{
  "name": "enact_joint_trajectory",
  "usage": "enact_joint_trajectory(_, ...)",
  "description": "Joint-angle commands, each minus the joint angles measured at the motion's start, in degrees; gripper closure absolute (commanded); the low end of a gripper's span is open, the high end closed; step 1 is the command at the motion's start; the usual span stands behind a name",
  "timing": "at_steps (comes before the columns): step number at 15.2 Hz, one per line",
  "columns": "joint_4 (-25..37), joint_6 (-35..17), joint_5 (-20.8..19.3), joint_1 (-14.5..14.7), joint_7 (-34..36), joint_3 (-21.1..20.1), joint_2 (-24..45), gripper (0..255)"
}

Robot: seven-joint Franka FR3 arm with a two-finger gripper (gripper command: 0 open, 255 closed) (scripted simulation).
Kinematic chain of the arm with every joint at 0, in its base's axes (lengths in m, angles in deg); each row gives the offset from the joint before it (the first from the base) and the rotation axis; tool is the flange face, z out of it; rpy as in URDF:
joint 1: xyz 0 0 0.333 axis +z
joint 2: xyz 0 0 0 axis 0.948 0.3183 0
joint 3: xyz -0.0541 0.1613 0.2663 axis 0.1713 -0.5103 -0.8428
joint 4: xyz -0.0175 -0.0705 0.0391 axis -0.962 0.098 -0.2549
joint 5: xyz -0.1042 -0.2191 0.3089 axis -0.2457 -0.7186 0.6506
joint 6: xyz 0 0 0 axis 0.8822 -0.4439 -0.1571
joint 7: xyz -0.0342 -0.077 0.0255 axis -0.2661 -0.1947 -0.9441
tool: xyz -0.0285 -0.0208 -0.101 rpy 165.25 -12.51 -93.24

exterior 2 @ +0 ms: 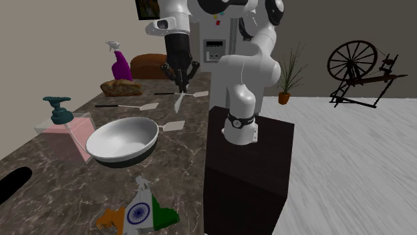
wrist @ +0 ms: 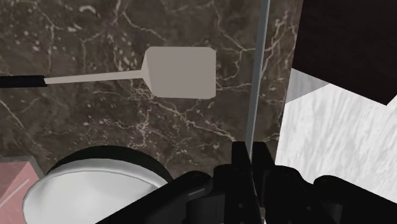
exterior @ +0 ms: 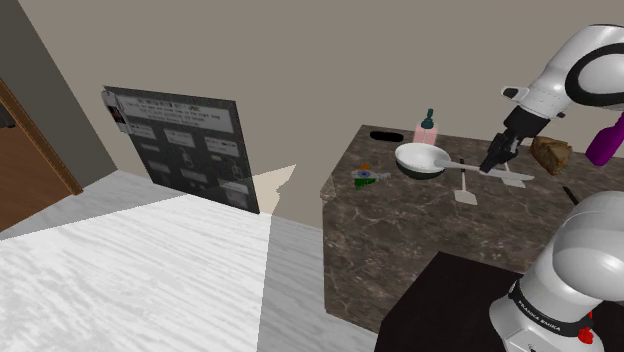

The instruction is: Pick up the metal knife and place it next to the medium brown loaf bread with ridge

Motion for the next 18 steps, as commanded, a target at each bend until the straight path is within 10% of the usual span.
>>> enact_joint_trajectory(1, 1.4, 1.5, 0.8, 0.3, 0.3, -1.0, -0.2, 255)
enact_joint_trajectory(18, 13.9, 12.2, 5.0, 2.9, 1.5, -5.6, 1.1, 255)
